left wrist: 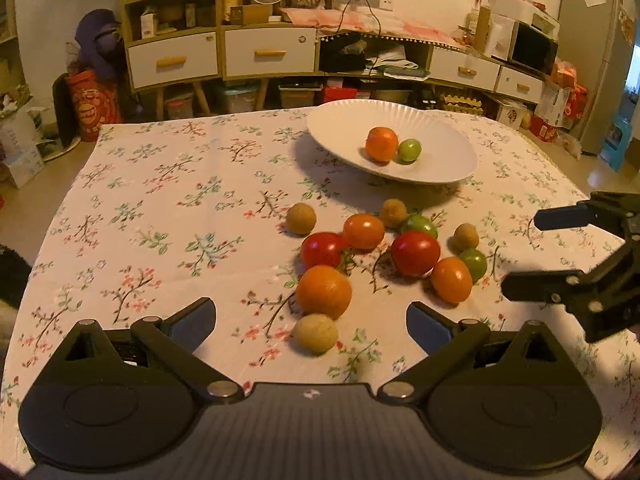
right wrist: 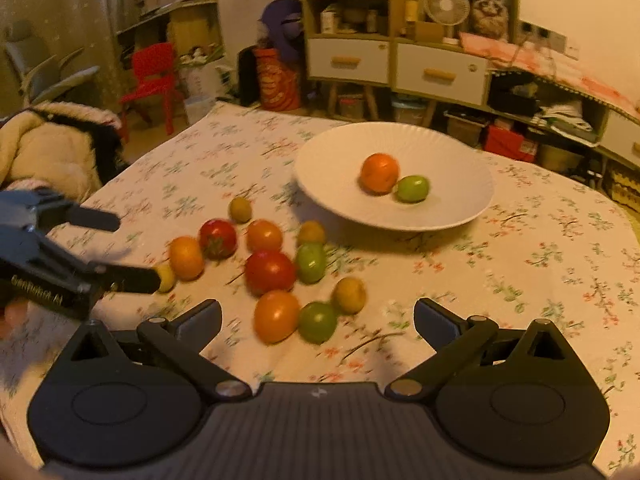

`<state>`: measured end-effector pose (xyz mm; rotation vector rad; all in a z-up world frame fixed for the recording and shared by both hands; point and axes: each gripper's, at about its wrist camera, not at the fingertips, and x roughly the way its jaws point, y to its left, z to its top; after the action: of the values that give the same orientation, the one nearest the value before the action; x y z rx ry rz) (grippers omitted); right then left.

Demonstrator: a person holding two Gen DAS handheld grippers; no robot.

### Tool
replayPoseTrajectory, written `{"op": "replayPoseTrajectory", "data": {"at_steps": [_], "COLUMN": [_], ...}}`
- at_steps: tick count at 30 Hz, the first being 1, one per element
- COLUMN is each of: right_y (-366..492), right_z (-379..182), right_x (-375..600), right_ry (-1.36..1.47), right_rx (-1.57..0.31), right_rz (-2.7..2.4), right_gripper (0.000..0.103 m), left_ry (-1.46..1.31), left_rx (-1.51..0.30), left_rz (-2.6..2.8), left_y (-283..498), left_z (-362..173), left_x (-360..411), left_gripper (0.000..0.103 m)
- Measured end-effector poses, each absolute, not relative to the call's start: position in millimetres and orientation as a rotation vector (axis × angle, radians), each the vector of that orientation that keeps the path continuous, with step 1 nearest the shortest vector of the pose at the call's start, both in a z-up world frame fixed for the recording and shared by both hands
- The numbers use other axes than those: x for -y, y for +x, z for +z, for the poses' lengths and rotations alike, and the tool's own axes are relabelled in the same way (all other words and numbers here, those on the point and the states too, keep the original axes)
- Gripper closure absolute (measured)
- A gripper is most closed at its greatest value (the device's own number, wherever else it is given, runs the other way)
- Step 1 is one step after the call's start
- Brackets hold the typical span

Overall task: Organize fruits
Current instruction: 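Withdraw both grippers from the plate back toward the fruit cluster, then grasp the tan round fruit with the left gripper while the right gripper grasps a brownish-yellow tomato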

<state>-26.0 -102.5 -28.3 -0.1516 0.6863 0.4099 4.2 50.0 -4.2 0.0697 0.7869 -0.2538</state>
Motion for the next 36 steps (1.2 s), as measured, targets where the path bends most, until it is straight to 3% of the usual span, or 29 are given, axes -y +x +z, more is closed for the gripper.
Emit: {"op": "replayPoseTrajectory", "data": {"at_steps": [17,26,31,34,36], "right_y": [-65,-77,-84,-91,-95], "right_z": [-54,-67,-71,-72,-71], "right_x": [82,71,63,58,56], "right_ry": [-0.218,-0.273,-0.312,-0.362,-0.381], "right_rx": [-0.685,-0.685,-0.666,-0.635,-0.623], "right_rz": [0.541,0.579,0.603,0.623,0.639], "right_gripper": [0.001,0.001,0.013,0.018,0.026], "left_ry": [0.089,0.103,0.115,0.105,0.100], "left_rx": [-0.852,-0.784,-0.734,-0.720,-0.712], "left_rz": [-0.217,-0.236,-0.249,-0.277,-0.279], "left_y": [-16,-21,-20,-19,-18], "left_z": [-40,-45,-46,-44,-43], "left_x": [-69,-61,-53,-50,-48], "left_gripper": [0.005,0.005,0.006,0.019,0.027]}}
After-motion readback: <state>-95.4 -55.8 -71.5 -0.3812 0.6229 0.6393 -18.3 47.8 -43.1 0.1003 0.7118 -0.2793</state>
